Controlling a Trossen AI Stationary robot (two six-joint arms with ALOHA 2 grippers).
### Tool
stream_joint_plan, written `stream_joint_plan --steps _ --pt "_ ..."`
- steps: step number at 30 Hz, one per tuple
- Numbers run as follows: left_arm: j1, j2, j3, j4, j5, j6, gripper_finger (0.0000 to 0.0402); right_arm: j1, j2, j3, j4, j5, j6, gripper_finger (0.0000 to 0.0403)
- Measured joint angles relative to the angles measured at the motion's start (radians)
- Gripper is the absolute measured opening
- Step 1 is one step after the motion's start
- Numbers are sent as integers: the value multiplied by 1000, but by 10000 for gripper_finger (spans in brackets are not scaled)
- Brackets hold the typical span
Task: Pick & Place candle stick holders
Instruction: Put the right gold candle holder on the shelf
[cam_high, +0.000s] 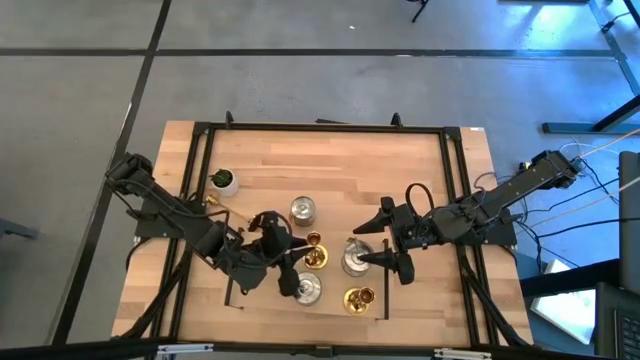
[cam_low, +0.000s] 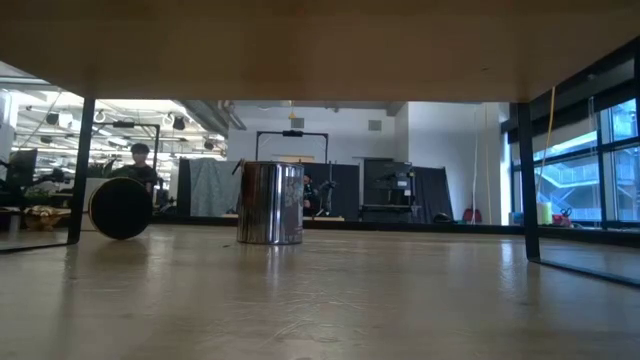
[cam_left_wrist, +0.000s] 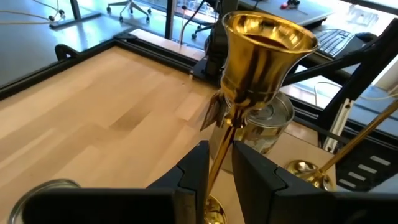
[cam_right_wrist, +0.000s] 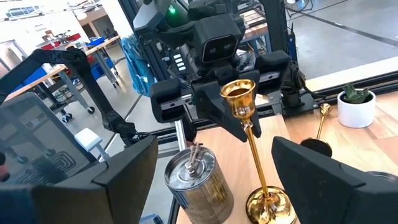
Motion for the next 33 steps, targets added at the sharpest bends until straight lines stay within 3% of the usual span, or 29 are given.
stream_joint_plan --steps 12,19,26,33 --pt "0 0 1 11 1 -16 63 0 0 0 0 0 4 319" --pt "35 1 1 54 87 1 63 0 0 0 -2 0 5 319" --pt "57 1 1 54 106 17 62 0 0 0 -19 0 5 319" --pt "57 1 1 48 106 25 30 0 0 0 -23 0 7 319"
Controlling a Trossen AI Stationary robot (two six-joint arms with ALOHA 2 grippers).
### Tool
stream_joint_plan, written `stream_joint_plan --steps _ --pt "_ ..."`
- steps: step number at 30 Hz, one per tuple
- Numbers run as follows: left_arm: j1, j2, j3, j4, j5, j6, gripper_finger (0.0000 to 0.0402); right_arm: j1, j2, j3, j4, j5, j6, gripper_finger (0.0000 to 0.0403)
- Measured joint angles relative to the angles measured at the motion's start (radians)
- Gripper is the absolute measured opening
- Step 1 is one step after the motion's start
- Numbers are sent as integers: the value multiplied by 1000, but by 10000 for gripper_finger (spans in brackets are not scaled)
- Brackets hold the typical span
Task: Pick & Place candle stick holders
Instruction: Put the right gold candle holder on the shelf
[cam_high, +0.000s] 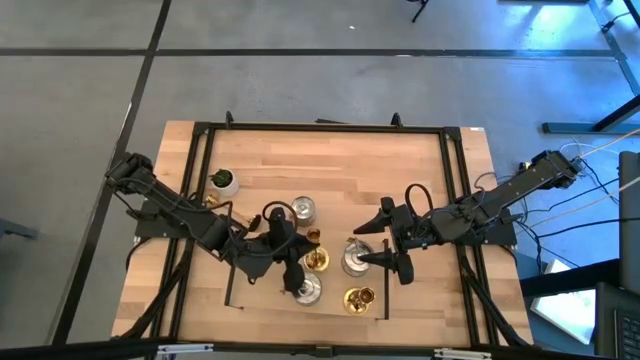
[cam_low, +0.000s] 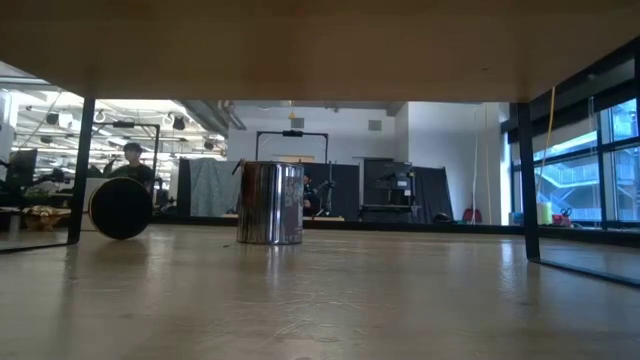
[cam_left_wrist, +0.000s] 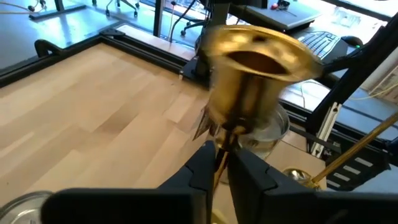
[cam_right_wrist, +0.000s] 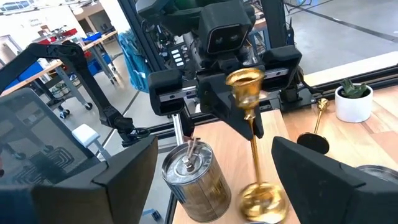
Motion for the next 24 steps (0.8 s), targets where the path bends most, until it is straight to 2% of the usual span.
stream_joint_plan --steps 4,15,24 --pt "0 0 2 3 18 -1 12 0 0 0 0 0 0 319" --pt "-2 0 6 -7 23 34 15 0 0 0 -14 0 0 319" --pt "-2 1 72 -162 4 56 14 0 0 0 -26 0 20 319"
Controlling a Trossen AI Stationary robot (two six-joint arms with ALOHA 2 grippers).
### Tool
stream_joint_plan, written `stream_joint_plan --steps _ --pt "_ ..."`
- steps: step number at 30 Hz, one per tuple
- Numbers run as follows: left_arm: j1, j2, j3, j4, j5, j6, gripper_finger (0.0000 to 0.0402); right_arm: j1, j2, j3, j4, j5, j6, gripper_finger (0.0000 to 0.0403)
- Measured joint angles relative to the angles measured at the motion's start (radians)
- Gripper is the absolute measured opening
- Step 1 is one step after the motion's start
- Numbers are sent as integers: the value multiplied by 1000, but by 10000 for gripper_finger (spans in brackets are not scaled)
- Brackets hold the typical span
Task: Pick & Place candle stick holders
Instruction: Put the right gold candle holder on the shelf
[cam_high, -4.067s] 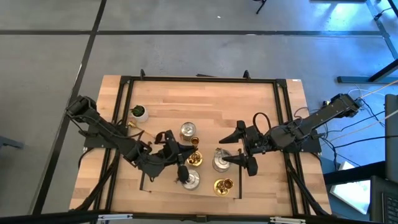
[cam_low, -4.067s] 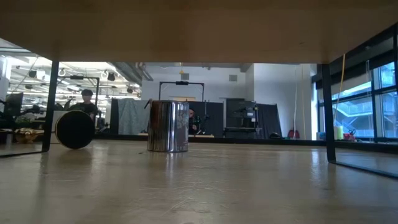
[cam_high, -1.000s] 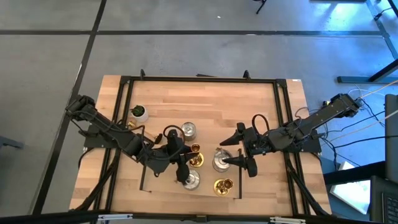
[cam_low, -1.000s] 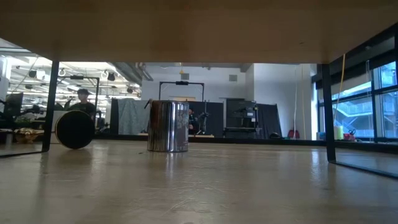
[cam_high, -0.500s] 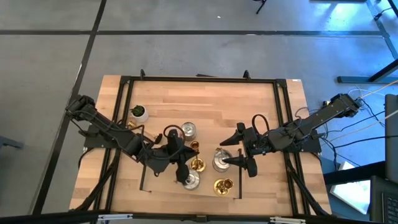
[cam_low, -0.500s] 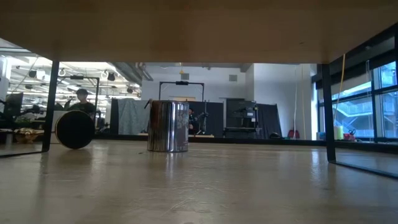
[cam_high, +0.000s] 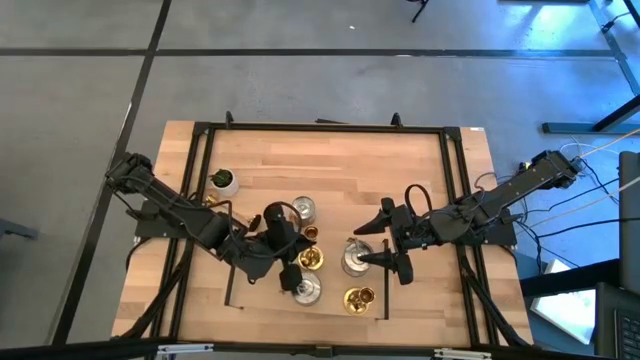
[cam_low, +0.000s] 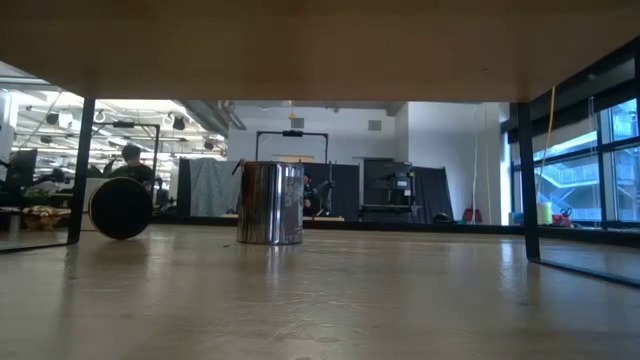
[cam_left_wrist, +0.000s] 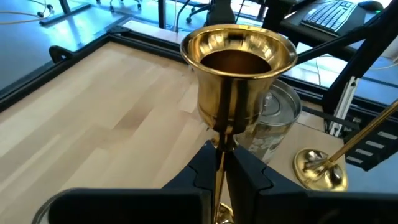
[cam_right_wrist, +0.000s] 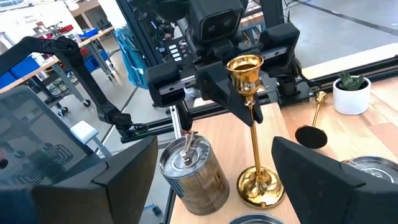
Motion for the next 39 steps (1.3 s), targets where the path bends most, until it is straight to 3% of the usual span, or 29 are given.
stream_joint_plan --steps 13,21,27,39 --pt "3 19 5 3 -15 0 17 0 0 0 -2 0 0 319" --pt "3 23 1 -26 4 -3 40 0 0 0 -12 0 0 319" --pt "3 22 1 -91 48 -87 62 0 0 0 -17 0 0 319" --pt "0 22 1 -73 112 -132 107 0 0 0 -19 0 -1 319"
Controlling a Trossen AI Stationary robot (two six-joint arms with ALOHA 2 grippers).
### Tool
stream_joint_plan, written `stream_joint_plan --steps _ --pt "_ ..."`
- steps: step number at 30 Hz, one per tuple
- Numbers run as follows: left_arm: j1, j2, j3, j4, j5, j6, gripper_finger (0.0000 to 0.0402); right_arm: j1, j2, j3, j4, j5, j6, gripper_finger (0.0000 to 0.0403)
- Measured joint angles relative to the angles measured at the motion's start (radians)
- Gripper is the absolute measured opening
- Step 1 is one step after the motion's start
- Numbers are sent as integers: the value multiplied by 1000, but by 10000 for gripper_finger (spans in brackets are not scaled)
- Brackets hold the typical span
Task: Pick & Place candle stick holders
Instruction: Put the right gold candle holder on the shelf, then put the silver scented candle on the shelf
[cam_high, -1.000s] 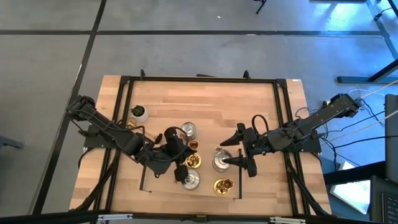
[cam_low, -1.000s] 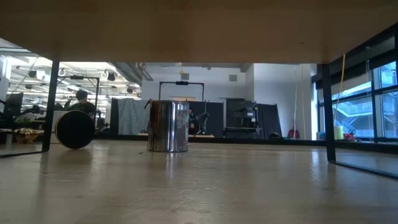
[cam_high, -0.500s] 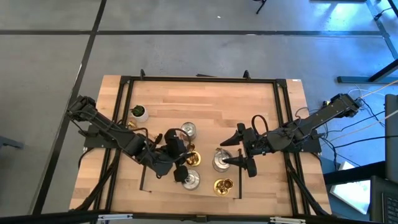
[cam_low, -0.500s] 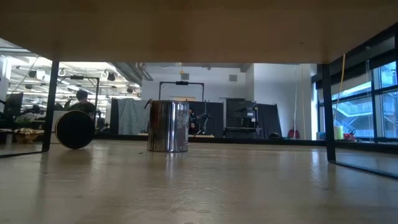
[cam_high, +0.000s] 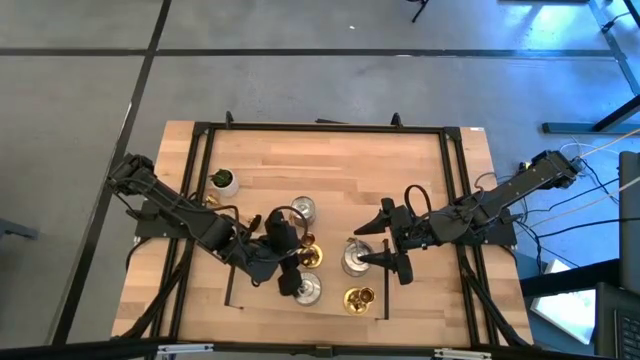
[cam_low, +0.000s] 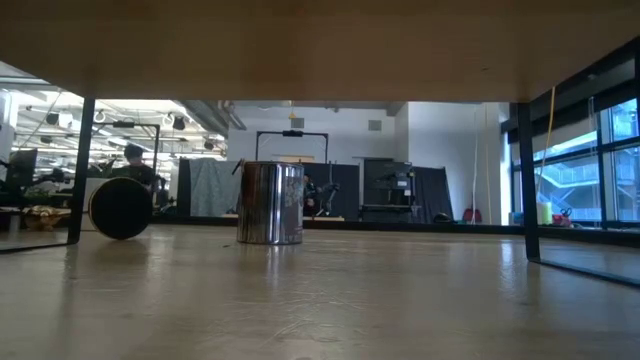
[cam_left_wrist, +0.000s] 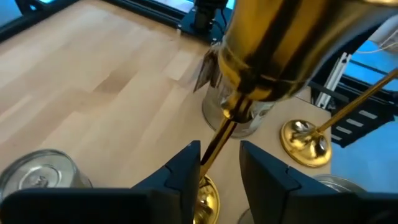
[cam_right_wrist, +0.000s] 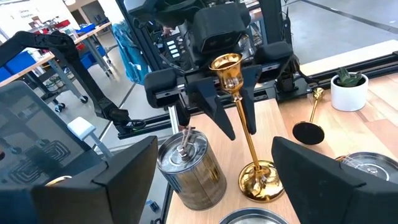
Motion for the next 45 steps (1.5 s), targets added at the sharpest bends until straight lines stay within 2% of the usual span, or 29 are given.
stream_joint_plan --steps 11,16,19,24,28,31,35,39,43,45 --pt "2 -1 67 -166 23 -21 116 0 0 0 -12 0 0 319" --pt "2 -1 110 -375 63 -105 116 0 0 0 -18 1 0 319" --pt "2 -2 133 -530 74 -198 116 -2 0 0 -17 4 0 319" --pt "14 -2 140 -755 63 -460 116 -10 -14 0 -17 4 -3 319" --pt "43 -2 140 -909 10 -696 116 -39 -58 0 -7 23 40 319" --pt "75 -2 140 -983 -14 -776 115 -76 -95 0 10 38 53 319" --pt "129 -2 140 -1009 -17 -723 115 -122 -145 0 90 42 31 319" --pt "207 -7 140 -999 14 -599 115 -193 -207 0 188 37 154 319" --pt "293 -27 140 -934 64 -373 115 -295 -240 1 297 -64 -49 319" --pt "340 -45 140 -889 111 -232 115 -368 -239 15 286 -135 -91 319"
